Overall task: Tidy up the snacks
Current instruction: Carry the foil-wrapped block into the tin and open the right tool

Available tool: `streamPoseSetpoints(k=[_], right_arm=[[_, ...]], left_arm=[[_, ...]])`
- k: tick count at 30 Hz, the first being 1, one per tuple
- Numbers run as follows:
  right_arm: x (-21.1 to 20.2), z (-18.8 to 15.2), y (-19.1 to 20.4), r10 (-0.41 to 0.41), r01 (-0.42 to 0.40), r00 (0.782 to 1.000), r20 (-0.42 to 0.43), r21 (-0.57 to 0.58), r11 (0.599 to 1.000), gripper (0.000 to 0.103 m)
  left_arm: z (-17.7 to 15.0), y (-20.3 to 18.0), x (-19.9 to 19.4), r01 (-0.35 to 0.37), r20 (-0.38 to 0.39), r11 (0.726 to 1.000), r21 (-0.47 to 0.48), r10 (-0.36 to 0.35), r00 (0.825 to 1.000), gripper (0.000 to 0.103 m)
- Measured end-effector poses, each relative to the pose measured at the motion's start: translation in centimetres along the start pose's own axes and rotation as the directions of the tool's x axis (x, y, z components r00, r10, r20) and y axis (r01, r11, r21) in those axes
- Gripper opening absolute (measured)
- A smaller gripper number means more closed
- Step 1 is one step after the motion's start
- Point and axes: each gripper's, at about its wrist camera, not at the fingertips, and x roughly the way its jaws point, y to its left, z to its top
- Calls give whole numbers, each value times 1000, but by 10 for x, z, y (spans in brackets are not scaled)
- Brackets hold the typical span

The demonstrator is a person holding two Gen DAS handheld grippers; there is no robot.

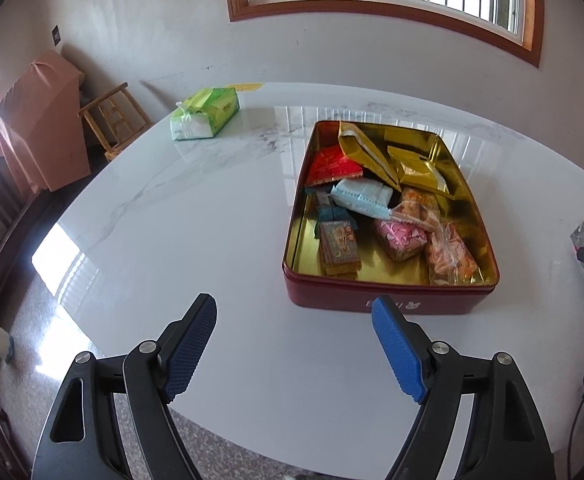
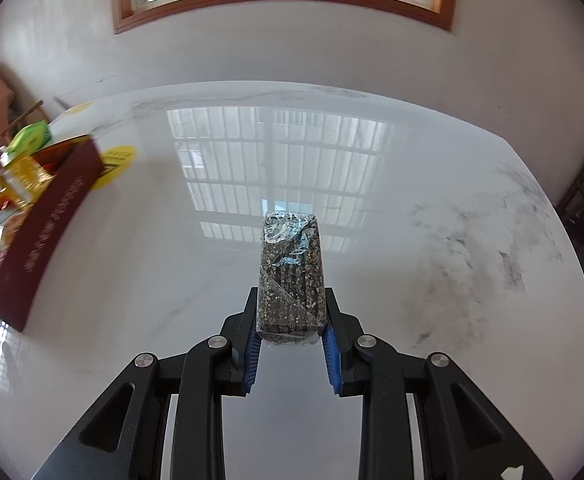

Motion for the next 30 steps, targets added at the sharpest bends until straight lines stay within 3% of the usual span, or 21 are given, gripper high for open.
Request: streamPoseSetpoints(k=[16, 30], right_arm=[[-34, 8, 76, 171, -167, 985, 31, -106, 980, 25], [-55, 26, 156, 331, -315, 943, 42, -217, 924, 25]], left_arm=[[-8, 10, 3, -7, -26, 999, -34, 6, 1000, 80], [-11, 34, 4, -41, -36, 995, -88, 38, 999, 80]])
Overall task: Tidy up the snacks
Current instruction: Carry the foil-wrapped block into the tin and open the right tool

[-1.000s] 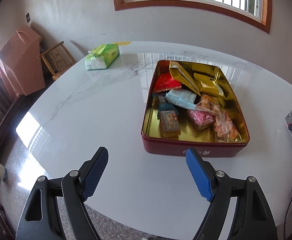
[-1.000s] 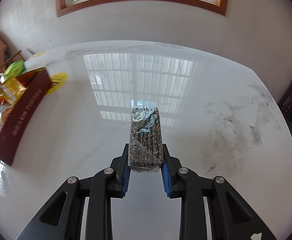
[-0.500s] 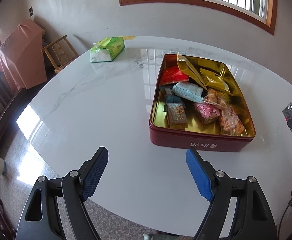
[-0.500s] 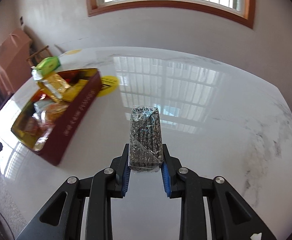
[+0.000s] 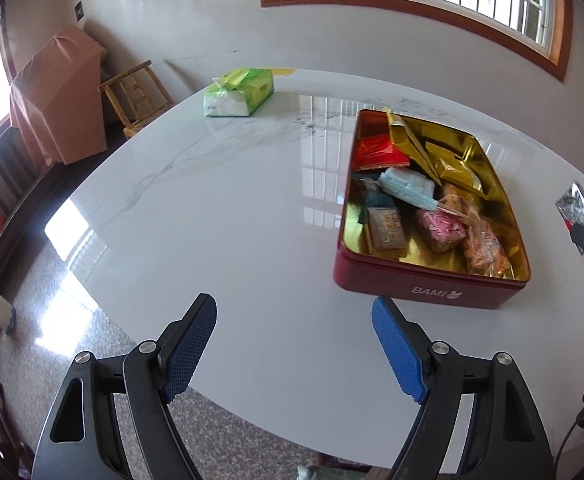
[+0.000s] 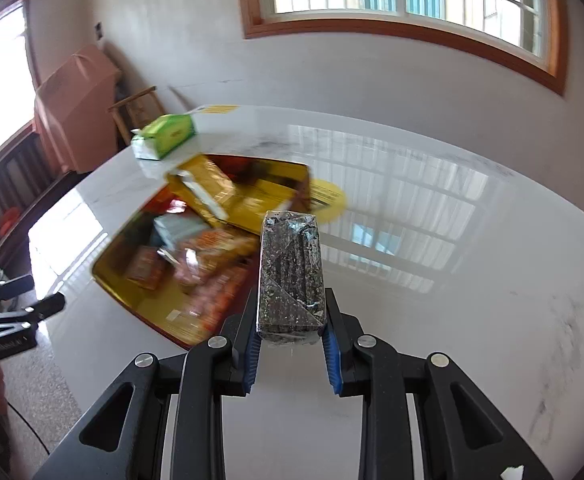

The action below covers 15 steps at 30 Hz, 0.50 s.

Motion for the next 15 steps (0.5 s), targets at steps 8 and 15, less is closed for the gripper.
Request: streamPoseSetpoints(k=[8, 15], right_arm=[[20, 13, 46, 58, -59, 998, -12, -78, 995, 25], [35, 21, 61, 80, -83, 996, -36, -92, 992, 25]], left_arm=[[-1, 15, 2, -15, -7, 1000, -26, 15, 1000, 80], [-1, 32, 4, -35, -11, 998, -52, 34, 999, 80]])
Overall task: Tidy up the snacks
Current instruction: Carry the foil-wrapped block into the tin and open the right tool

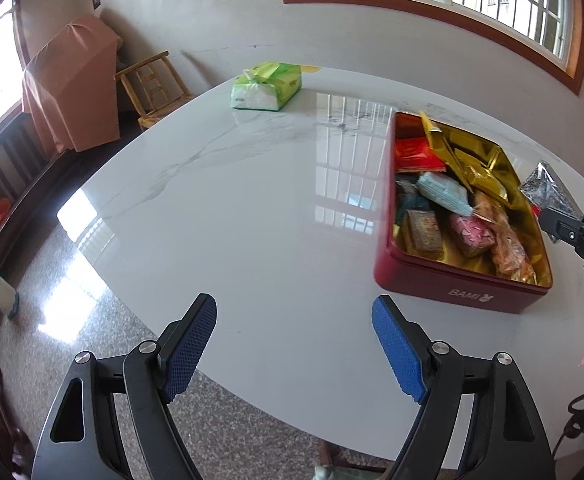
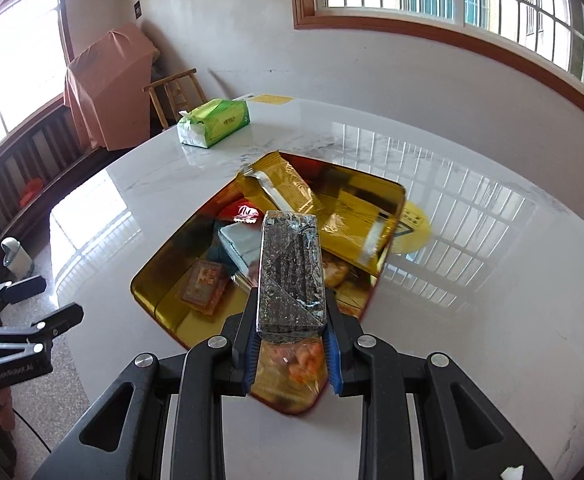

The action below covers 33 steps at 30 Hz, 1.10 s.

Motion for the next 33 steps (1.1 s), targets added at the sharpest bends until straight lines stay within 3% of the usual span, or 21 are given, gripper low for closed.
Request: streamPoseSetpoints(k=[12, 29, 31, 33], right_arm=[[44, 23, 0, -24, 25, 999, -40, 30, 999, 25], [54, 27, 1, -58, 59, 997, -54, 27, 998, 28], [51, 26, 0, -64, 65, 997, -42, 29, 997, 33], [48, 26, 0, -69, 70, 997, -31, 36, 997, 47]], left_arm=[[0, 14, 9, -18, -18, 999, -28, 17, 1000, 80], [1, 13, 16, -10, -27, 1000, -6, 10, 1000, 80], [0, 12, 15, -12, -26, 1000, -5, 12, 1000, 80], [-1, 11, 16, -12, -31, 1000, -4, 12, 999, 80]])
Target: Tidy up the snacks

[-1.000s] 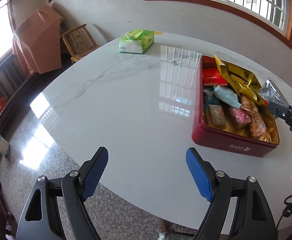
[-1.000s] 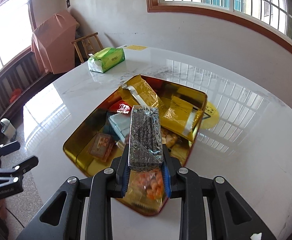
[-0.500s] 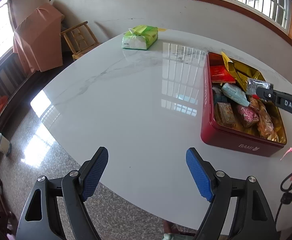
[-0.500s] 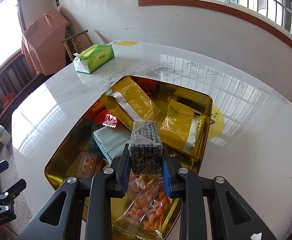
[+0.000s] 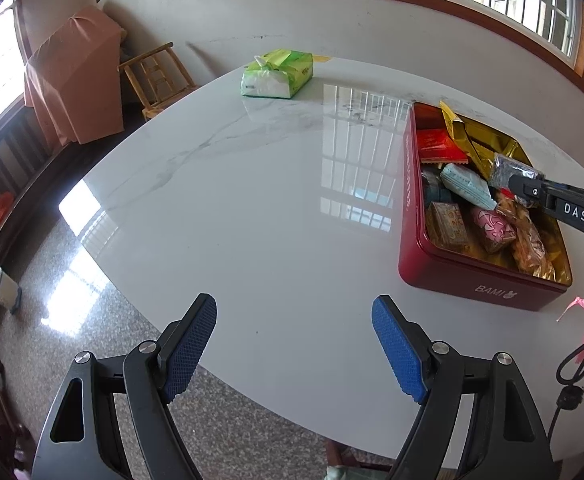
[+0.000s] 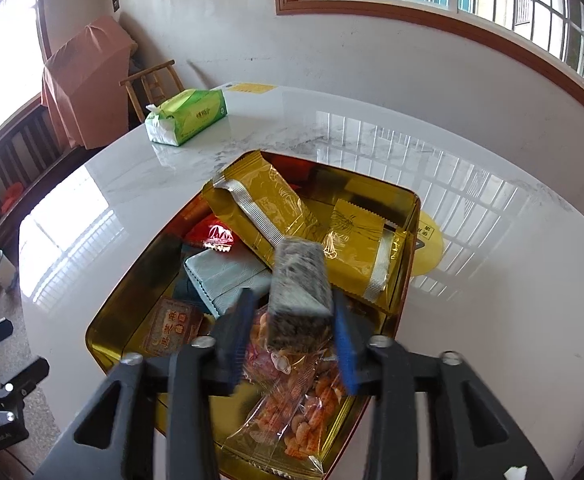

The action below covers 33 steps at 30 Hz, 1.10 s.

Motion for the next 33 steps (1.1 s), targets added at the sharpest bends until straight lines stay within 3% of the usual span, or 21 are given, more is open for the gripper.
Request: streamPoseSetpoints(k=[3, 8, 14, 23, 26, 33], right_arm=[[-5, 0, 1, -10, 10, 1000, 19, -1, 1000, 60], [-10, -2, 1, -4, 4, 1000, 30, 9, 1000, 71], [-16, -6, 2, 8, -8, 999, 38, 6, 1000, 75], [-47, -28, -3, 18, -23, 996, 91, 48, 999, 92], [-55, -40, -5, -8, 3, 998, 69, 76, 997, 101], [-70, -64, -4, -57, 53, 998, 41, 95, 994, 102]], left_arm=[[-1, -2, 1, 2, -6, 1000, 3, -2, 1000, 80], [-2, -5, -3, 5, -2, 1000, 10, -5, 1000, 80], [-2, -11, -8, 3, 6, 1000, 27, -3, 1000, 80], [-2, -20, -17, 2, 22, 999, 47, -3, 1000, 80], [-2, -24, -18, 4, 24, 999, 52, -5, 1000, 80], [-5, -36, -23, 13, 30, 997, 77, -16, 999, 80]])
